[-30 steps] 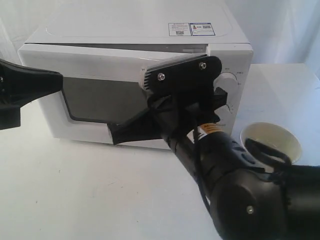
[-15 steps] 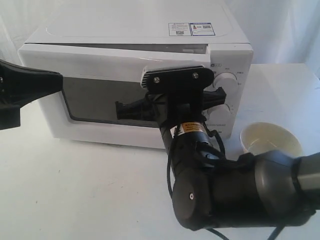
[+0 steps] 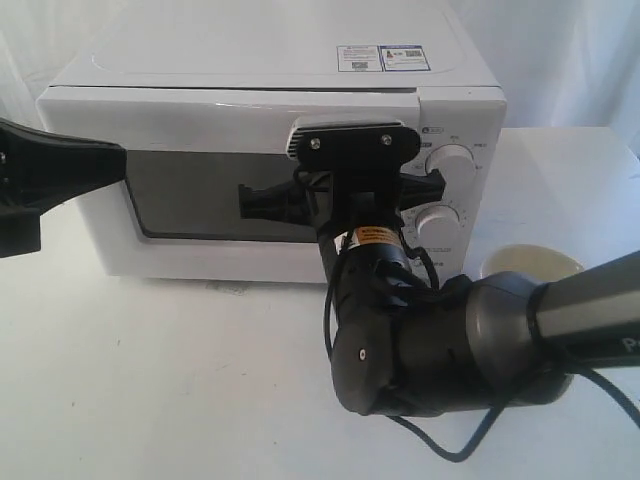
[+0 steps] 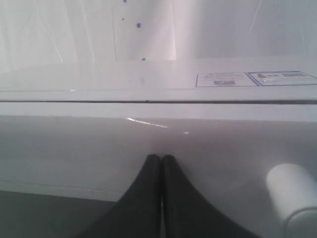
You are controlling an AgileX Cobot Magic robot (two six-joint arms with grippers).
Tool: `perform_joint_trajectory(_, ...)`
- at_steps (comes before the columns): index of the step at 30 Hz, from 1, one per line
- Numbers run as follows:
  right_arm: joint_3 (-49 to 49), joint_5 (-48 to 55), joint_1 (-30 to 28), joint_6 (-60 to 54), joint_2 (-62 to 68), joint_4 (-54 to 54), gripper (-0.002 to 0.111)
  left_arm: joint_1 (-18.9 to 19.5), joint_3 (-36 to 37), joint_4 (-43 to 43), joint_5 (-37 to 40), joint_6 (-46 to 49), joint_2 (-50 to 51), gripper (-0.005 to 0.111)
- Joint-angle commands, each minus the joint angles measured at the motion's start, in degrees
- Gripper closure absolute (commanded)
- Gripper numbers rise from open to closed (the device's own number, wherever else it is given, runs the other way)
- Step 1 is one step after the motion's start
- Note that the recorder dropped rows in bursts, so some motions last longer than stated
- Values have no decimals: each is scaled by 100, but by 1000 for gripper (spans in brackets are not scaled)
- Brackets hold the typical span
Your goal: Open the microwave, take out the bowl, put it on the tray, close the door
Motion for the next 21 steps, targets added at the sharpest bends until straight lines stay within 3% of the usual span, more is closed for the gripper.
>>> perform_joint_trajectory(1,-142,32,-238,-15,92,99,108,-9,15,-148,65,-1,-38,107)
perform_joint_trajectory(13,-181,157,-367,-15,79,81,108,-9,15,-151,15,-1,-38,107)
perform_joint_trajectory(21,220,819,145,-840,-851,68,108,-9,15,-151,-45,-1,-38,107)
